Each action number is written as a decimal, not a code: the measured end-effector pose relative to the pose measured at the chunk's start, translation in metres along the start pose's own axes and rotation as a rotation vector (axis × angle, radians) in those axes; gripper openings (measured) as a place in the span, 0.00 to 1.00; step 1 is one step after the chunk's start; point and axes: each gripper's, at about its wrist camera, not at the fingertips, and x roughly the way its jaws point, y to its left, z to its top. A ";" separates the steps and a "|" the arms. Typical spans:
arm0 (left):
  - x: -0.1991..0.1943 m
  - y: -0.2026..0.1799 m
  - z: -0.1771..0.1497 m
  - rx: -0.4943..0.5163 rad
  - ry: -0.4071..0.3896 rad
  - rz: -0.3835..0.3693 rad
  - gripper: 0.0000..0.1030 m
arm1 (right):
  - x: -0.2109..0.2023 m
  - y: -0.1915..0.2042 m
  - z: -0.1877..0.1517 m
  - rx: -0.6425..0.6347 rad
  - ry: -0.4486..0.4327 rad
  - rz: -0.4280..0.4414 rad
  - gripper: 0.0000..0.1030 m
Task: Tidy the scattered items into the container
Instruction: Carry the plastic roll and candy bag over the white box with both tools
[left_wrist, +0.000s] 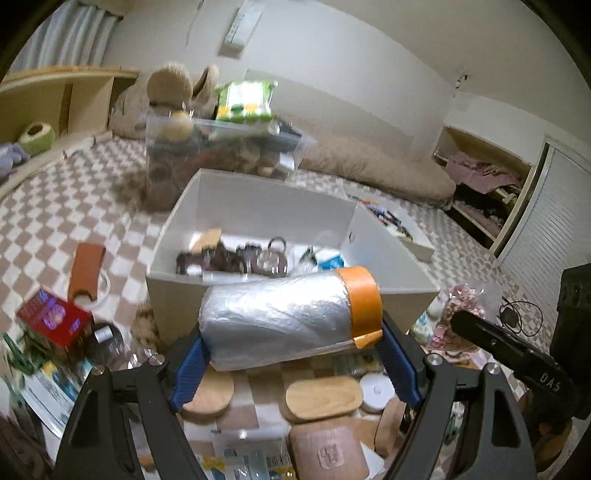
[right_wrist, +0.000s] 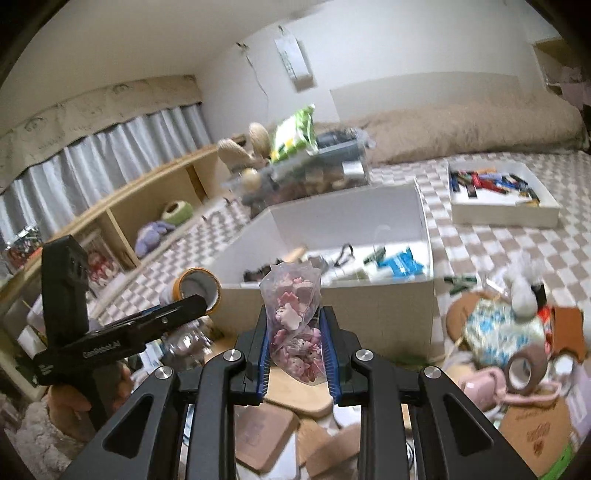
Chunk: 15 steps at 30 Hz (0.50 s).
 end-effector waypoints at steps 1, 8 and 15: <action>-0.002 -0.001 0.005 0.007 -0.011 0.001 0.81 | -0.002 0.002 0.005 -0.008 -0.010 -0.001 0.25; -0.006 -0.005 0.043 0.014 -0.075 -0.015 0.81 | -0.010 0.001 0.042 -0.044 -0.081 -0.009 0.25; 0.010 -0.008 0.073 0.035 -0.087 -0.006 0.81 | 0.004 -0.002 0.078 -0.072 -0.097 -0.022 0.25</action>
